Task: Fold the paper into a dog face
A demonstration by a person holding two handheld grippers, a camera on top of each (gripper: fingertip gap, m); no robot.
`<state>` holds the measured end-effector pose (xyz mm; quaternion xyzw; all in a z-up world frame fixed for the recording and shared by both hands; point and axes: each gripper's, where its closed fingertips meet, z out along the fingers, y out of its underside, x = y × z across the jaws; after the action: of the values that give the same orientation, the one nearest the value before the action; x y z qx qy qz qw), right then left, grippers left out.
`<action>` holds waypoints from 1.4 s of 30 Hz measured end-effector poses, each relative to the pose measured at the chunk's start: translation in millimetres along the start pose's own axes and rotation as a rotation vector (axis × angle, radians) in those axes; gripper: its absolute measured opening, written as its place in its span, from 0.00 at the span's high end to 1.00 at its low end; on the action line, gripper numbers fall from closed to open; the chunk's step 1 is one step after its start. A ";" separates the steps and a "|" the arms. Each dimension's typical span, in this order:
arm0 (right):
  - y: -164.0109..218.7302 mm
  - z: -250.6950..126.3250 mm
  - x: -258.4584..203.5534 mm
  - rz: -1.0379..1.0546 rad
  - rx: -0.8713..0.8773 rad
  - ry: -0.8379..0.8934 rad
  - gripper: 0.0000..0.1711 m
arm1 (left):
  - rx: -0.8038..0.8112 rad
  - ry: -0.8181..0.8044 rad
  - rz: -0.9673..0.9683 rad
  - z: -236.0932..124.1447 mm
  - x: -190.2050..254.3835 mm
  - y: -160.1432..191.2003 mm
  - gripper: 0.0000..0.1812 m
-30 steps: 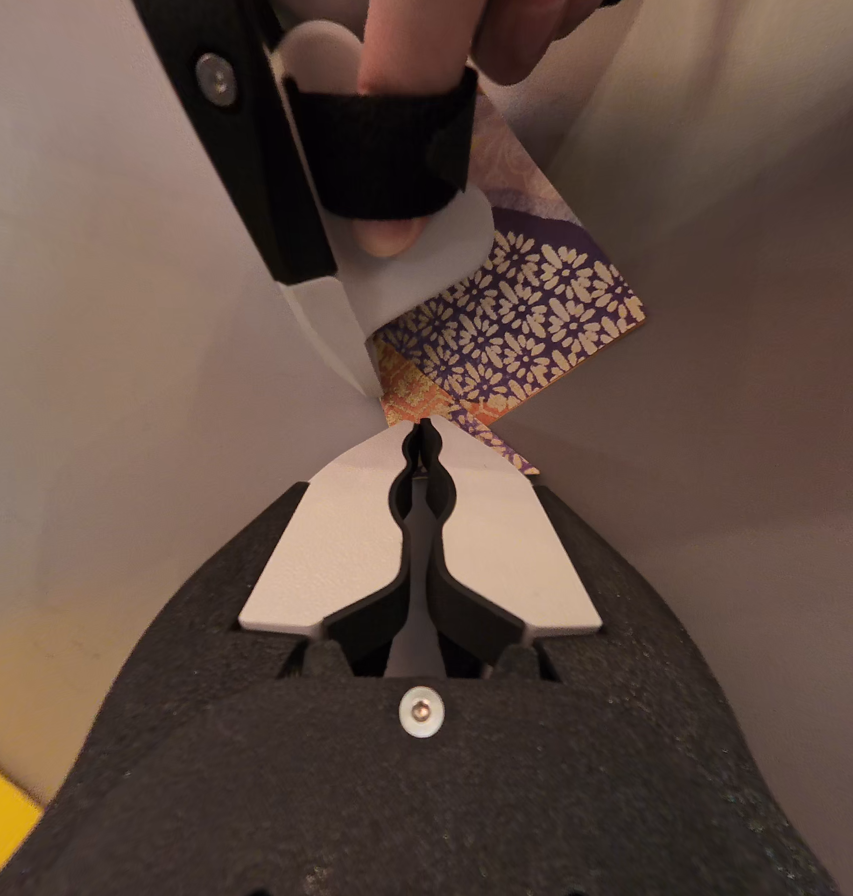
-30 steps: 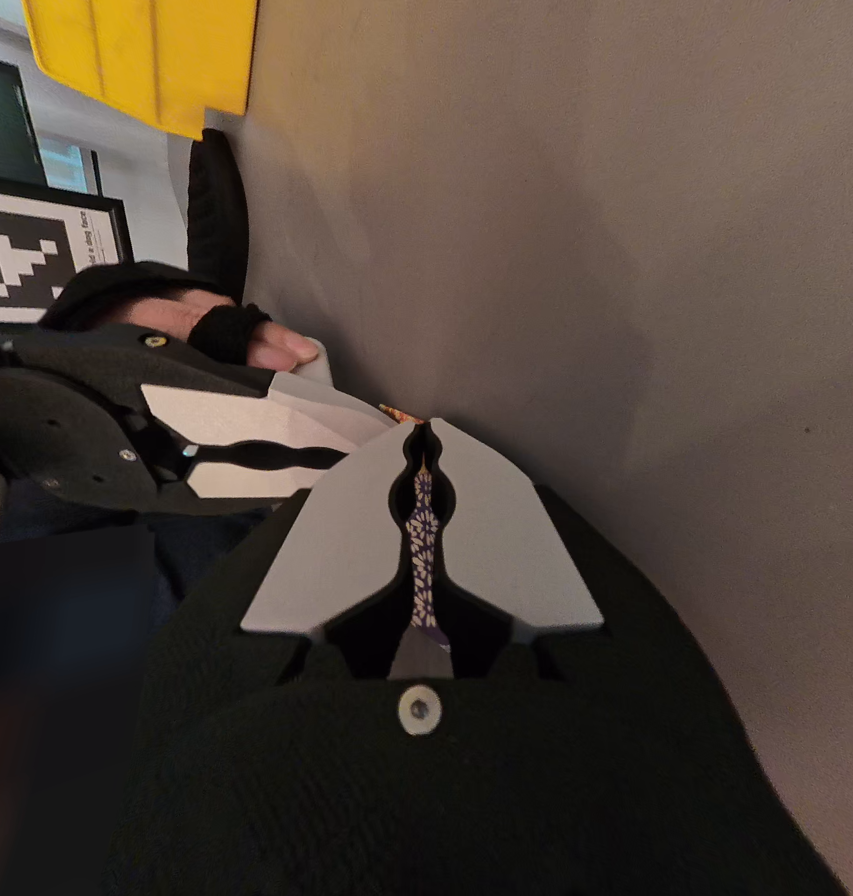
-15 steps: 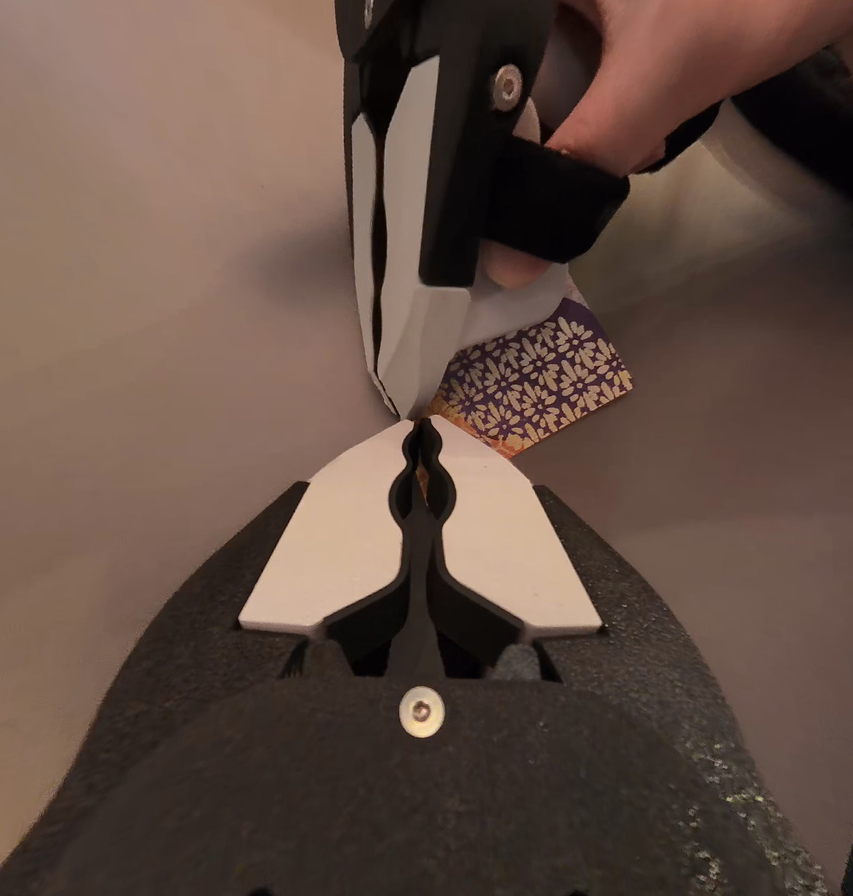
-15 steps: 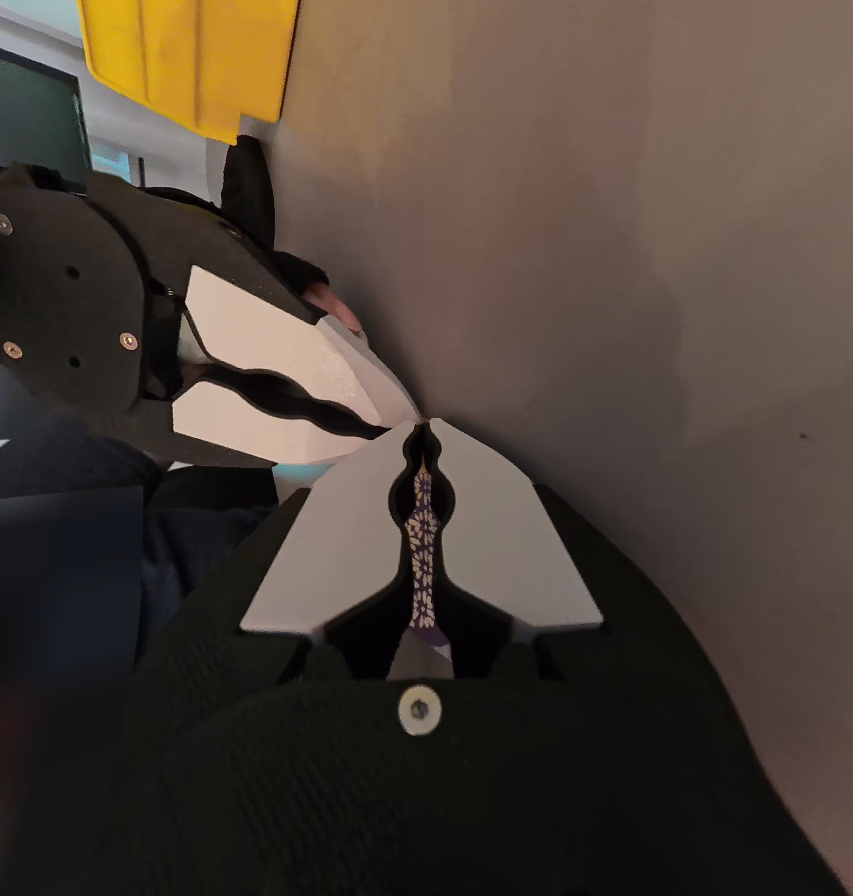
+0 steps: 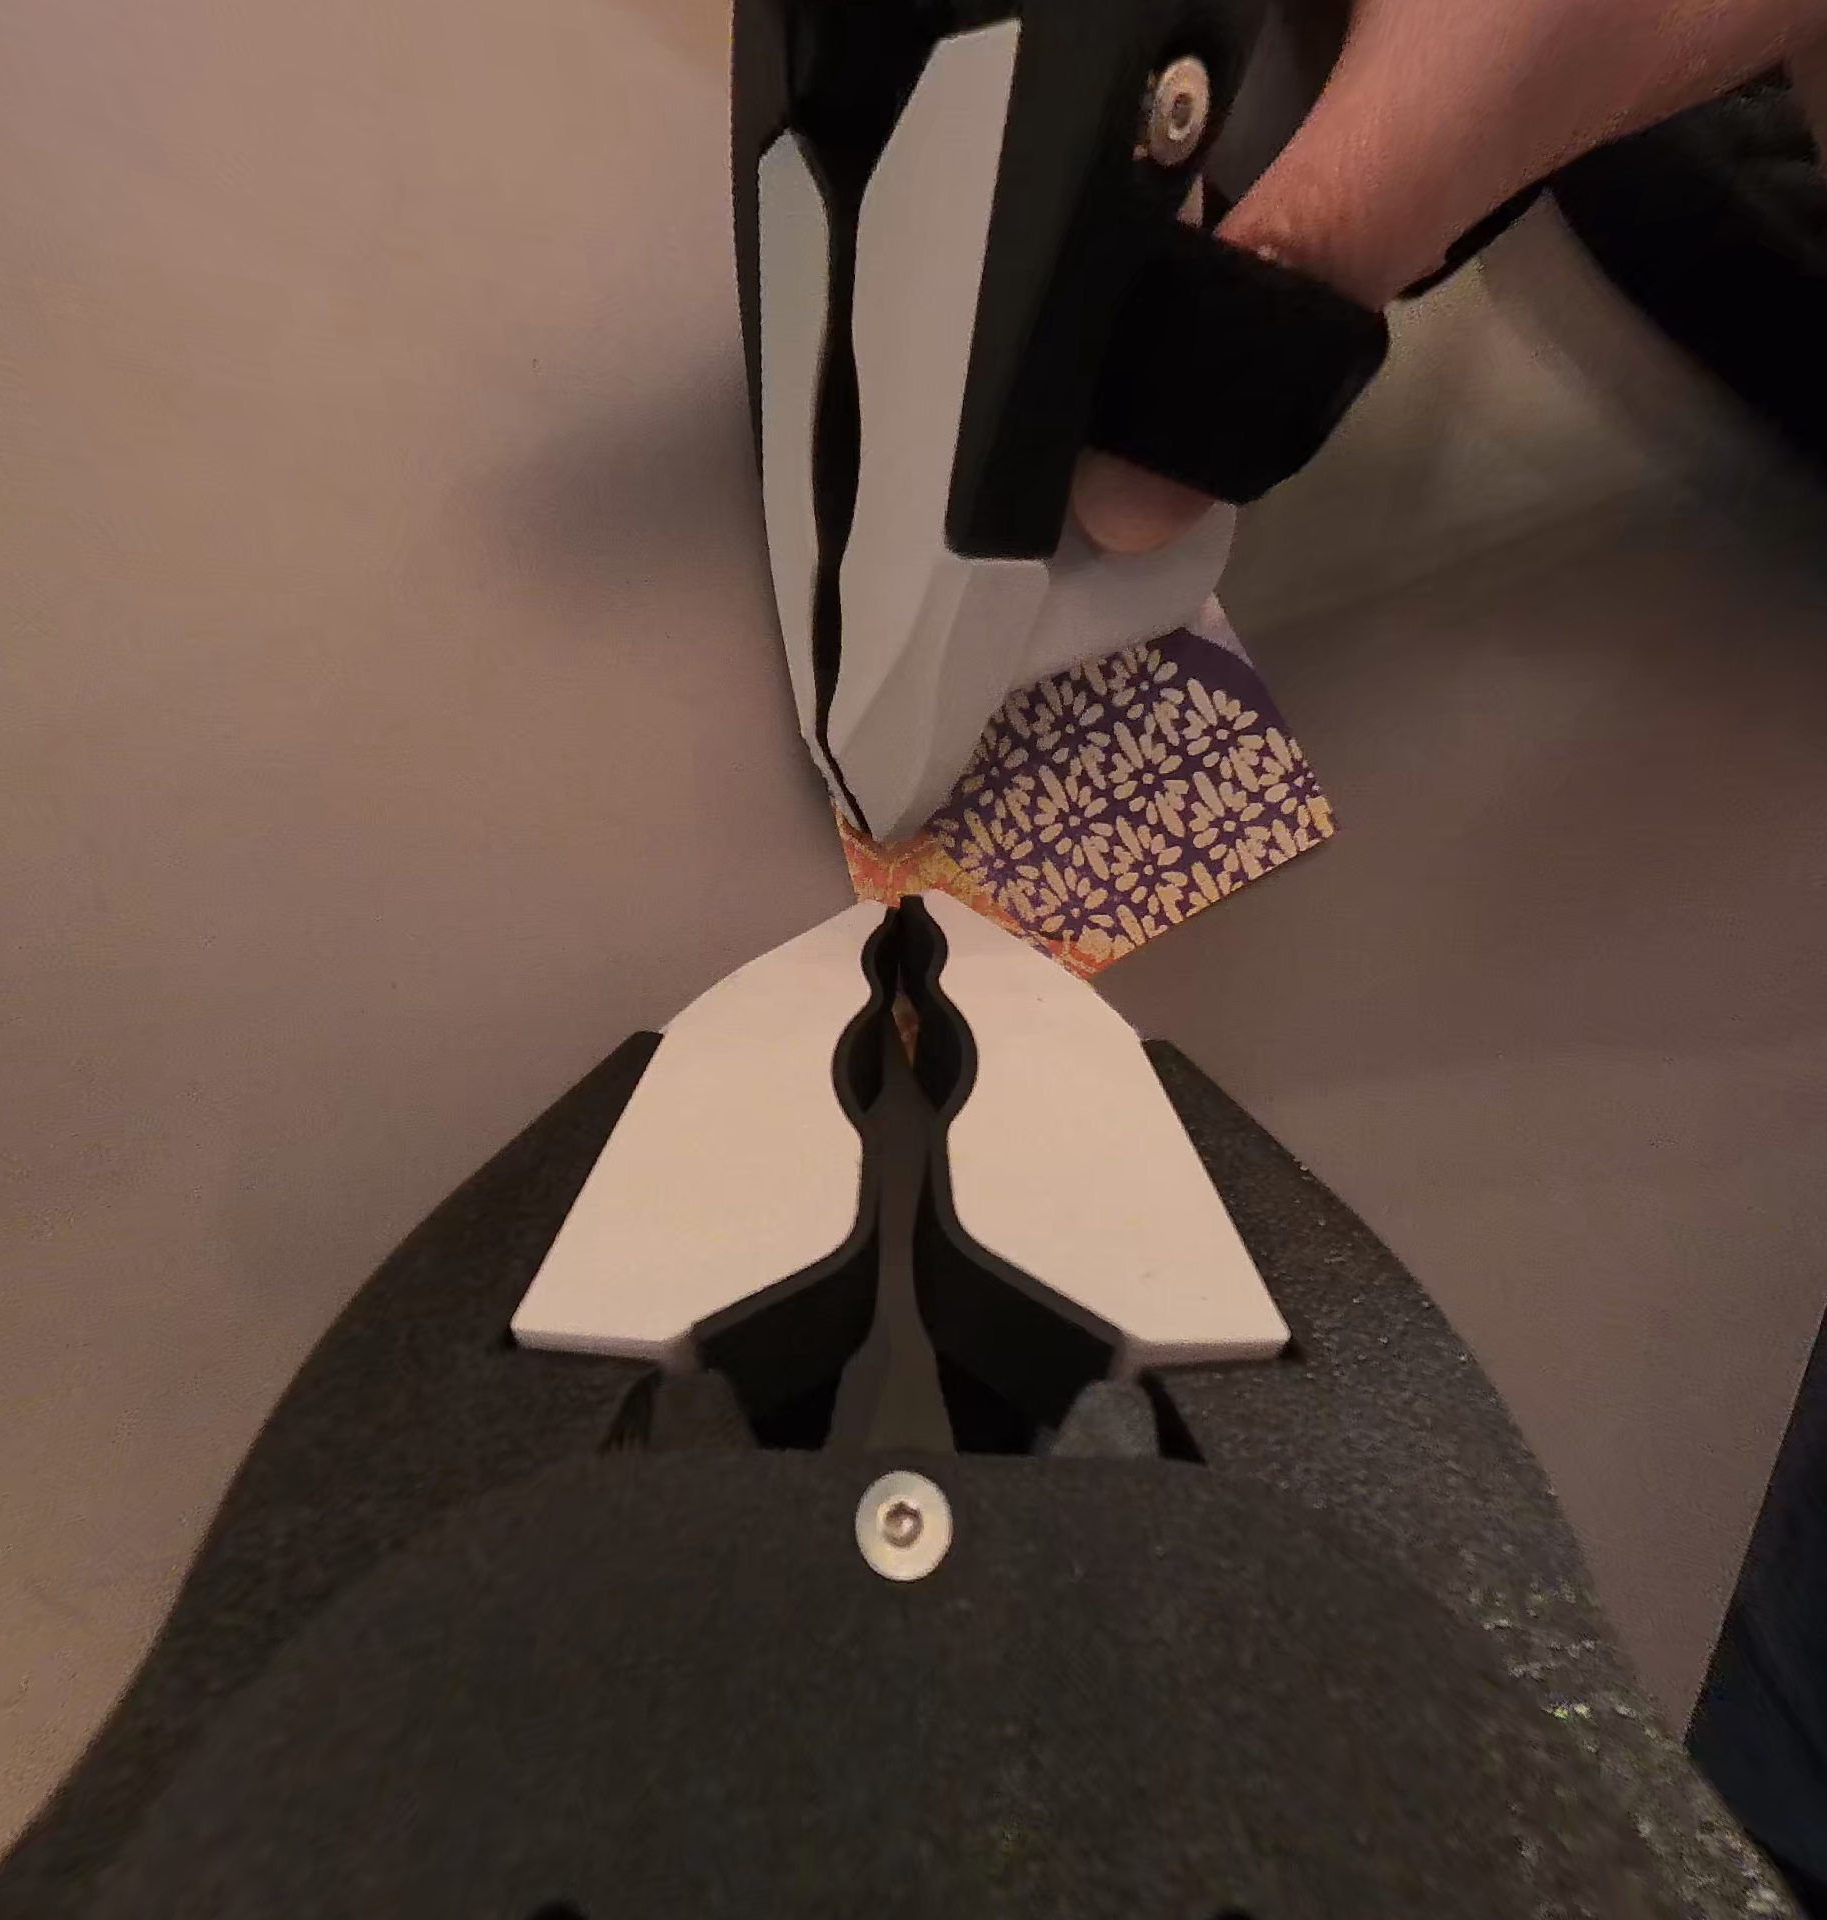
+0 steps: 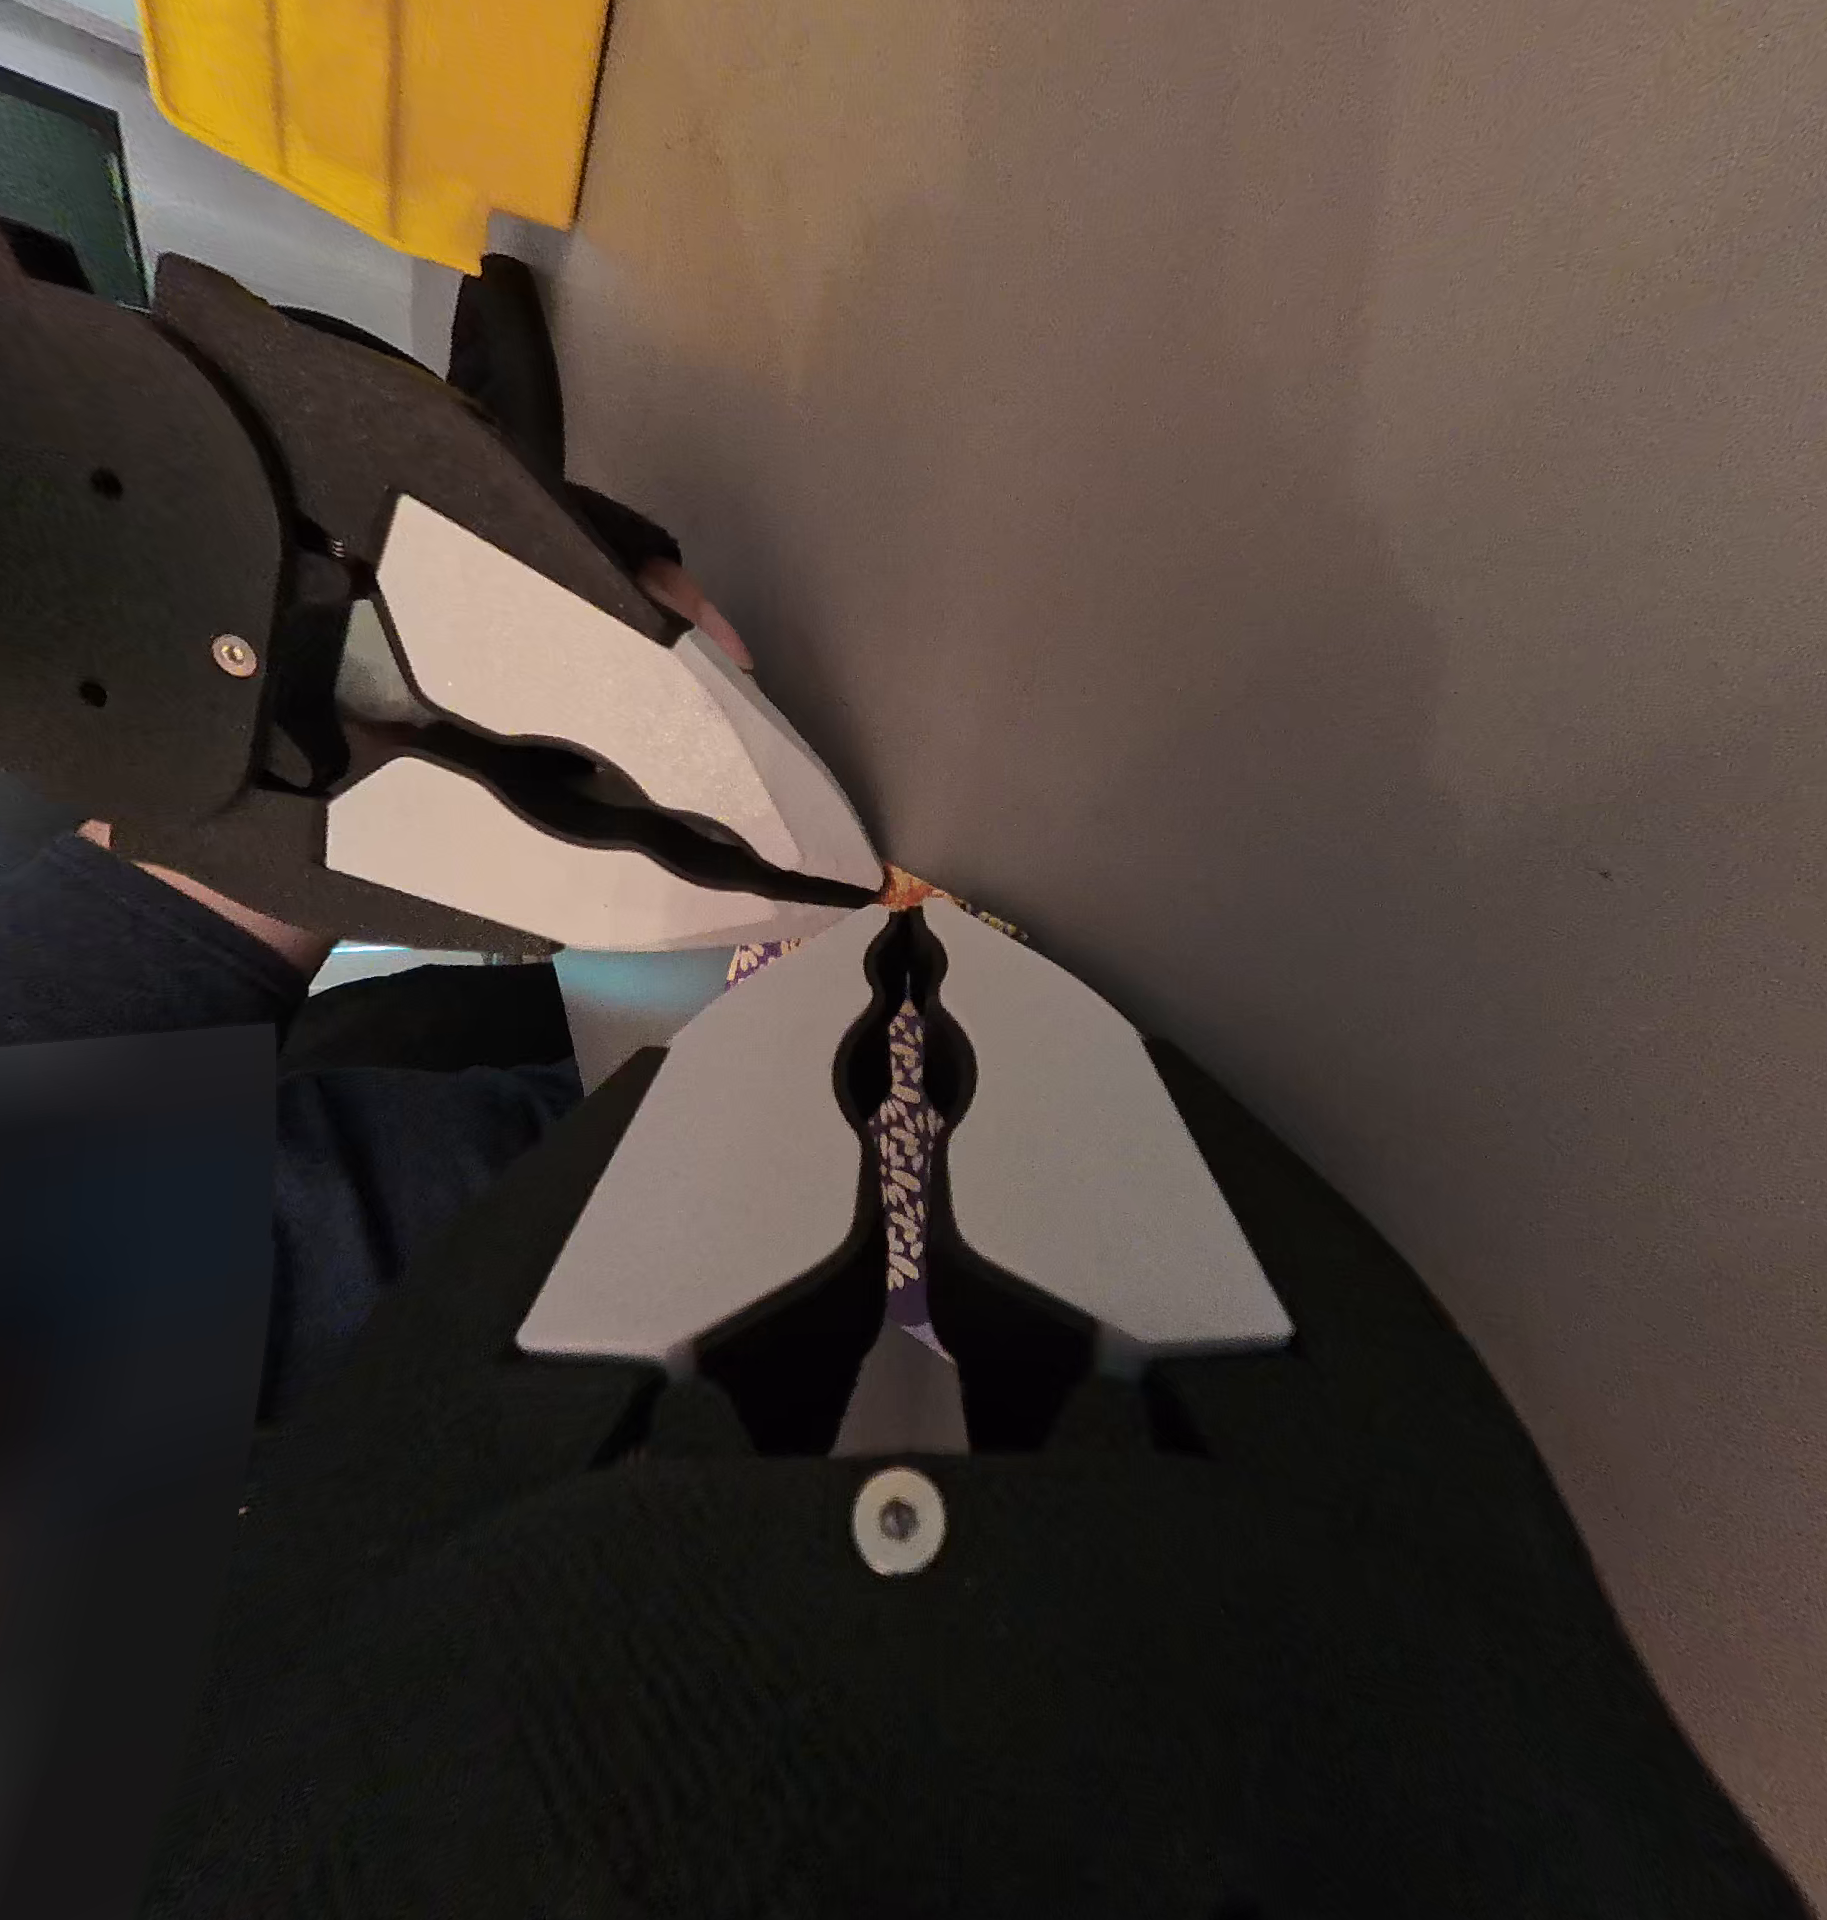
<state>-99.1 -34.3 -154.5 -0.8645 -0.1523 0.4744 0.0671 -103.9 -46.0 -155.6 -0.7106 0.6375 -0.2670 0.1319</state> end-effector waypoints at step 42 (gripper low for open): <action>2.3 1.4 1.7 -0.068 -0.044 0.057 0.99 | -0.315 0.588 -0.388 -7.5 4.1 10.6 1.00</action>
<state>-98.9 -35.9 -157.2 -0.8731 -0.1901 0.4437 0.0688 -116.7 -50.5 -154.2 -0.7227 0.5350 -0.3780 -0.2204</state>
